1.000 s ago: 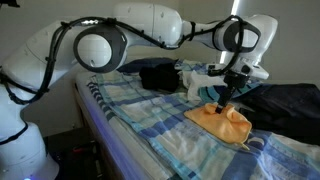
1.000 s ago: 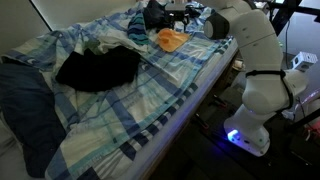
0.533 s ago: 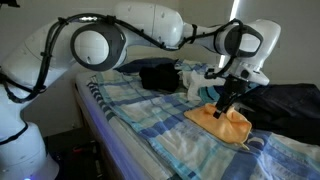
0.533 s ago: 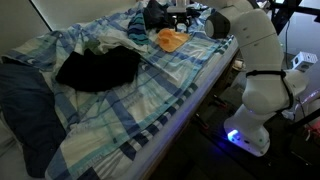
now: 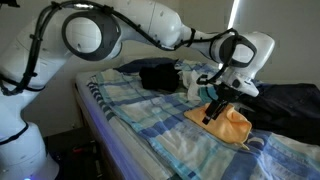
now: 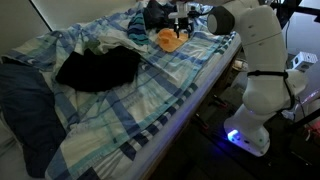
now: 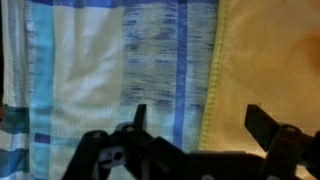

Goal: Unfold the yellow towel

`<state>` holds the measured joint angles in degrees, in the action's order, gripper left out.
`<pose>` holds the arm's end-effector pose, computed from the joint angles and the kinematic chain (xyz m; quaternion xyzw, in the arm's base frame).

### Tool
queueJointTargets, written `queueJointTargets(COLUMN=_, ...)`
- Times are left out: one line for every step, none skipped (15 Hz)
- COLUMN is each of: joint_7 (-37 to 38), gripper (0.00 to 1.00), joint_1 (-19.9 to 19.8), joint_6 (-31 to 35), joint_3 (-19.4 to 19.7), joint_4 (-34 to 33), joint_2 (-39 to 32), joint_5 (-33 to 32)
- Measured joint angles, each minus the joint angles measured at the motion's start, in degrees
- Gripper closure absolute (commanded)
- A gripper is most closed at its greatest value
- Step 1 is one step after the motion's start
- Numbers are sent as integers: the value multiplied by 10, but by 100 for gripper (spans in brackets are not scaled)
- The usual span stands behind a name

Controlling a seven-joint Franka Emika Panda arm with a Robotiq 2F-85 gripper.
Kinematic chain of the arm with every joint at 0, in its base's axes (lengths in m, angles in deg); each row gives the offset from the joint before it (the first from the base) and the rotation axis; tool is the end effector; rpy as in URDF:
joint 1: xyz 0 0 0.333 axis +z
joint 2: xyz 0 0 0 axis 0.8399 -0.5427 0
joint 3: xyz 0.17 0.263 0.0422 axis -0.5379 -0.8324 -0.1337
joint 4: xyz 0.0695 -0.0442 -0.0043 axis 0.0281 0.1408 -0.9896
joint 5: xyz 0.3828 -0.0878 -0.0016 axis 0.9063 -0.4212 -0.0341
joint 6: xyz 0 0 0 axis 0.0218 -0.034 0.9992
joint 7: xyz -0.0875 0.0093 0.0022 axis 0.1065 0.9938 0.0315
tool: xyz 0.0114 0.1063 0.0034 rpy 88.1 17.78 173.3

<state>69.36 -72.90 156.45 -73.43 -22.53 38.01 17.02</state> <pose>0.6616 -0.2876 0.3659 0.7680 -0.6213 -0.1534 0.0252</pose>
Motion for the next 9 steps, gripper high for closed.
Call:
queueJointTargets(joint_7=0, gripper=0, joint_1=3, joint_6=13, joint_3=0, joint_4=20, joint_2=8, joint_5=0)
queueJointTargets(joint_7=0, gripper=0, joint_1=7, joint_6=30, joint_3=0, joint_4=42, joint_2=17, joint_5=1)
queueJointTargets(joint_7=0, gripper=0, joint_1=10, joint_6=54, joint_3=0, joint_4=66, joint_2=25, joint_5=2)
queueJointTargets(joint_7=0, gripper=0, joint_1=14, joint_6=84, joint_3=0, joint_4=90, joint_2=33, joint_5=6)
queueJointTargets(joint_7=0, gripper=0, joint_1=17, joint_6=116, joint_3=0, joint_4=116, joint_2=41, joint_5=12)
queueJointTargets(joint_7=0, gripper=0, joint_1=20, joint_6=149, joint_3=0, joint_4=142, joint_2=48, joint_5=21)
queueJointTargets(joint_7=0, gripper=0, joint_1=22, joint_6=181, joint_3=-1, joint_4=168, joint_2=54, joint_5=30)
queueJointTargets(joint_7=0, gripper=0, joint_1=24, joint_6=214, joint_3=-2, joint_4=194, joint_2=60, joint_5=42)
queueJointTargets(joint_7=0, gripper=0, joint_1=25, joint_6=243, joint_3=-3, joint_4=217, joint_2=67, joint_5=52)
